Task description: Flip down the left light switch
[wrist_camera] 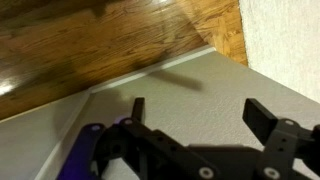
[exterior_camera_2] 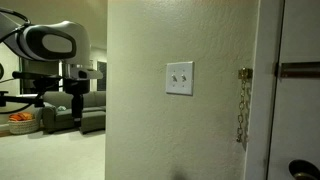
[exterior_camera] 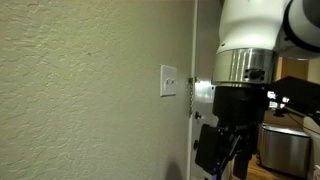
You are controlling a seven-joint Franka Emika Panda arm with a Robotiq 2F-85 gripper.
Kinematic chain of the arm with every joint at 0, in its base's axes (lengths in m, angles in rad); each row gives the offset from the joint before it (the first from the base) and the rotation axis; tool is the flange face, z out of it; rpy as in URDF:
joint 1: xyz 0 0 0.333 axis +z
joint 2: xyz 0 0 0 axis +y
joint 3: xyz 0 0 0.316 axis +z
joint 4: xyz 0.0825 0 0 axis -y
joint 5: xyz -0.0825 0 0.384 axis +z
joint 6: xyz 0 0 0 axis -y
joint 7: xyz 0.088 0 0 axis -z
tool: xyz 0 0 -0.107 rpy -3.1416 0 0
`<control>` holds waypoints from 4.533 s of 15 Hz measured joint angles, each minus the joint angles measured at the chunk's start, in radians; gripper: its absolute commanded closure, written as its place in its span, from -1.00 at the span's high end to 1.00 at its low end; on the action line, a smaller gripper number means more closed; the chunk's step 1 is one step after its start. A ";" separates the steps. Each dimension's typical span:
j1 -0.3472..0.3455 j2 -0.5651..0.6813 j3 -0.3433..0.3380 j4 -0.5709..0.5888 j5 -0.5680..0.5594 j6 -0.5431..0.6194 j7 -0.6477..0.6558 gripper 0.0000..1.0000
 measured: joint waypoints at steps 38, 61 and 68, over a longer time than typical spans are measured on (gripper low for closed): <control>-0.076 0.079 -0.236 0.123 -0.264 -0.001 -0.366 1.00; -0.106 0.204 -0.312 0.319 -0.277 0.018 -0.443 0.50; -0.106 0.266 -0.331 0.455 -0.256 0.018 -0.495 -0.33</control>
